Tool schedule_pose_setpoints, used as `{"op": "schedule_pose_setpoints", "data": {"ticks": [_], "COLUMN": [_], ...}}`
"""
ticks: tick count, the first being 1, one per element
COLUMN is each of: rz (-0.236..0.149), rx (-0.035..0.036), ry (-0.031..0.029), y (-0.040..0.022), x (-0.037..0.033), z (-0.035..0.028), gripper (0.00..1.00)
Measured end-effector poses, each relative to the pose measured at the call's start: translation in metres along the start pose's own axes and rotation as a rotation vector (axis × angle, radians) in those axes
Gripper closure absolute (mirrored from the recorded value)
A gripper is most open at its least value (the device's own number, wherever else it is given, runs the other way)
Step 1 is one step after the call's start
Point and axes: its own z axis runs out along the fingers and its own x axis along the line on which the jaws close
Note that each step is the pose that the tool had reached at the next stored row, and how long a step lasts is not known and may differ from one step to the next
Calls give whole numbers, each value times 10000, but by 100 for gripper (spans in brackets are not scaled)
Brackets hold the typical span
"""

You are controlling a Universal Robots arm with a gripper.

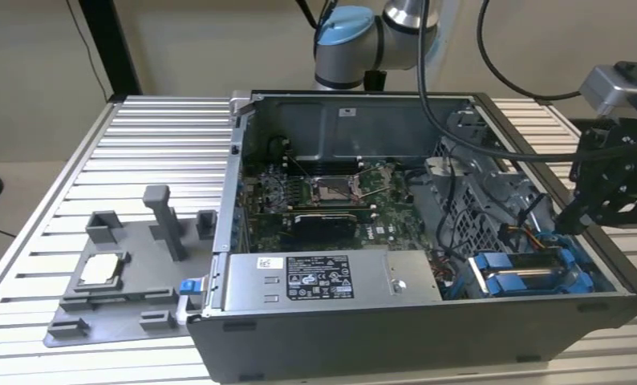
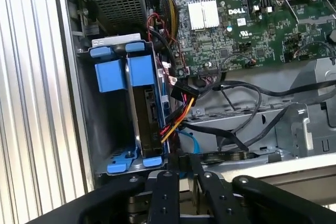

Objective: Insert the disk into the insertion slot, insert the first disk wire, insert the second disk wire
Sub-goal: 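Insert the second disk wire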

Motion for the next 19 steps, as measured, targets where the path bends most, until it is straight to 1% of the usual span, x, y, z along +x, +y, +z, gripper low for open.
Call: {"op": "schedule_pose_setpoints", "data": {"ticks": [2, 3, 5, 9, 12, 14, 15, 19], "rz": [19, 19, 20, 21, 17, -4, -22, -103], "rx": [-37, -39, -40, -39, -20, 1, 35, 352], "ry": [1, 0, -1, 2, -3, -1, -5, -49], "y": [8, 26, 99, 274, 397, 423, 432, 477], "x": [4, 10, 35, 94, 130, 143, 145, 154], "z": [-28, -28, -22, -9, 2, 8, 13, 37], "gripper": [100, 100, 100, 100, 100, 100, 100, 100]}}
